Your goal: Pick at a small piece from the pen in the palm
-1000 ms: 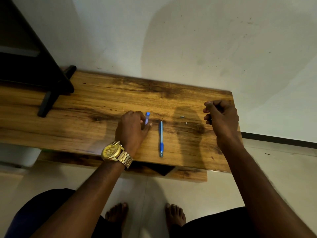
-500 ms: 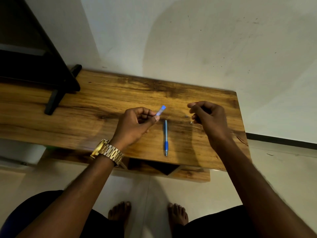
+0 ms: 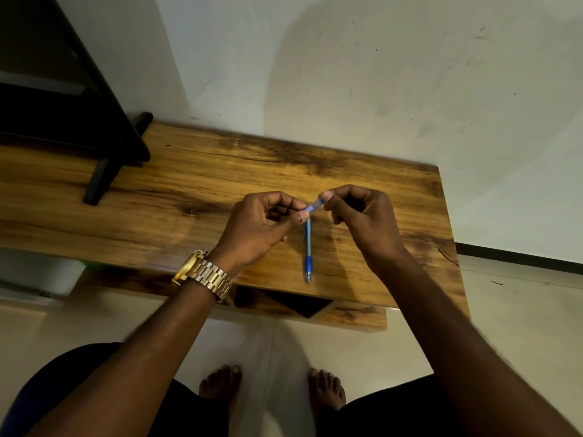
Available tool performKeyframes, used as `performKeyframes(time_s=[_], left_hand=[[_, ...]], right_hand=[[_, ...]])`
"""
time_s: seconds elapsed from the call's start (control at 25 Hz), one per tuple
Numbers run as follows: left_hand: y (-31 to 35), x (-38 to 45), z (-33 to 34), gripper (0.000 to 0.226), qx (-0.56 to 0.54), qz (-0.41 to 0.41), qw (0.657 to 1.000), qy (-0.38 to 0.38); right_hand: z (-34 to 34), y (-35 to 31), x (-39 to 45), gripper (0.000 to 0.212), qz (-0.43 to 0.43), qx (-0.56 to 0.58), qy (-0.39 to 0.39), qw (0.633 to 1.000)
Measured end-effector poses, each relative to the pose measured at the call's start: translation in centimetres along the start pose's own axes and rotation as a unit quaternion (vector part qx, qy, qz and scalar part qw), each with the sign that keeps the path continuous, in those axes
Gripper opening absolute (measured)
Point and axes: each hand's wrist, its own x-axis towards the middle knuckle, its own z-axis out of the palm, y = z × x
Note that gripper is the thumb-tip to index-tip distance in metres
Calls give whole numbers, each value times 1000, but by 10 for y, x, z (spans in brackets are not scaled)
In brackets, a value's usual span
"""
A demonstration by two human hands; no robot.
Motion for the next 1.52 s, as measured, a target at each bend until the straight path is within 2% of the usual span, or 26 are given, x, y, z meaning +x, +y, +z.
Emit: performKeyframes(time_s=[0.08, 0.16, 0.2, 0.32, 0.36, 0.48, 0.68, 0.76, 0.8, 0.84, 0.88, 0.92, 1.0, 1.12, 1.24, 1.52], left_hand=[[0, 1, 0, 16, -1, 1, 1000, 10], [-1, 2, -3, 17, -20, -11, 999, 39], [-2, 2, -5, 18, -35, -18, 998, 58], [-1, 3, -7, 12, -81, -30, 992, 90], [-1, 3, -7, 11, -94, -32, 991, 90], [0, 3, -3, 12, -98, -36, 991, 85], [3, 3, 0, 12, -104, -37, 991, 72], [6, 3, 0, 12, -107, -32, 991, 72], [8, 3, 1, 12, -105, -29, 991, 75], [11, 2, 3, 11, -103, -25, 991, 75], [15, 3, 6, 11, -103, -19, 992, 73], [18, 2, 11, 11, -106, -13, 992, 69], [28, 1, 22, 12, -98, 4, 993, 60], [40, -1, 41, 11, 27, 67, 995, 72], [50, -3, 59, 14, 133, 129, 981, 59], [55, -3, 67, 17, 133, 137, 978, 80]], right_hand=[[-10, -2, 3, 19, 9, 58, 67, 996], [-31, -3, 4, 20, 30, 33, 117, 992], [-41, -2, 3, 17, 45, -22, 106, 993], [-45, 2, -9, 8, 159, -164, -42, 973], [-41, 5, -10, 8, 187, -185, -66, 962], [-35, 9, -4, 11, 224, -198, -69, 952], [-36, 14, -4, 11, 212, -260, -33, 942], [-35, 15, -1, 20, 175, -182, 44, 967], [-34, 15, 2, 31, 167, -65, 89, 980], [-32, 14, 5, 45, 166, 99, 112, 975], [-28, 12, 6, 60, 170, 268, 107, 942], [-21, 12, 6, 74, 173, 406, 86, 893], [-4, 15, 4, 95, 159, 567, 47, 807], [16, 16, -1, 108, 126, 647, 7, 752], [15, 14, -2, 111, 100, 674, 5, 732], [5, 20, -5, 110, 90, 693, -3, 716]])
